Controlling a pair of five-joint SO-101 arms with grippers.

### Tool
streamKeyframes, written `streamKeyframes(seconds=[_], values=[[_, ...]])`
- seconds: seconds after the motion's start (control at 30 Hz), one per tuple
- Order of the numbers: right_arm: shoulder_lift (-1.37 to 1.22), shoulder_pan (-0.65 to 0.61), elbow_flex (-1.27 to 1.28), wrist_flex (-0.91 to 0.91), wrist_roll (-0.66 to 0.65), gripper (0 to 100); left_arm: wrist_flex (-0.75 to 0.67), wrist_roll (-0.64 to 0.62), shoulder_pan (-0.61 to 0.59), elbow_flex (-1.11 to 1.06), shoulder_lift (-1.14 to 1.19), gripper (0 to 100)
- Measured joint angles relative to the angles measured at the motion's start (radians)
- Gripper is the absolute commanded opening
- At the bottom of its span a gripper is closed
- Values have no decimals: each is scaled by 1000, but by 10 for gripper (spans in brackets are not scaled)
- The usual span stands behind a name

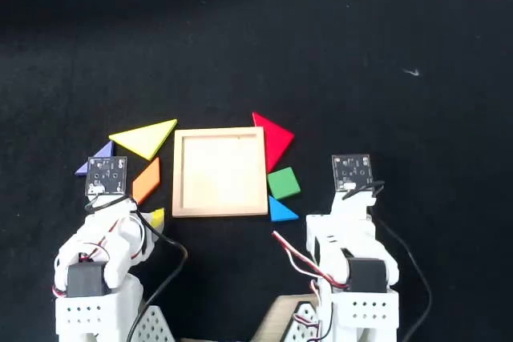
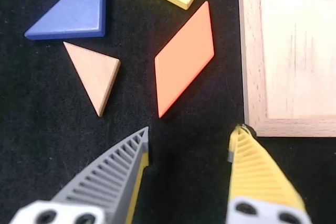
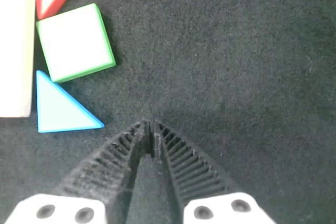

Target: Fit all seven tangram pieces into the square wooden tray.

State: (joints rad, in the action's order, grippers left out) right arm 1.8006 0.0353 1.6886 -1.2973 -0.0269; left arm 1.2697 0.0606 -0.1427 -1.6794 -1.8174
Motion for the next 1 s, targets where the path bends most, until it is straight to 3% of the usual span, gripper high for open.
streamKeyframes(seconds=[0.23,0.53,0.7,1.0], values=[[0,0,0,0,0,14,-8,0,0,0,0,245],[0,0,0,11,0,13,-296,0,0,0,0,247],[0,0,0,172,2,15,-371,0,0,0,0,246],[0,0,0,416,2,15,-377,2,-2,0,0,248]])
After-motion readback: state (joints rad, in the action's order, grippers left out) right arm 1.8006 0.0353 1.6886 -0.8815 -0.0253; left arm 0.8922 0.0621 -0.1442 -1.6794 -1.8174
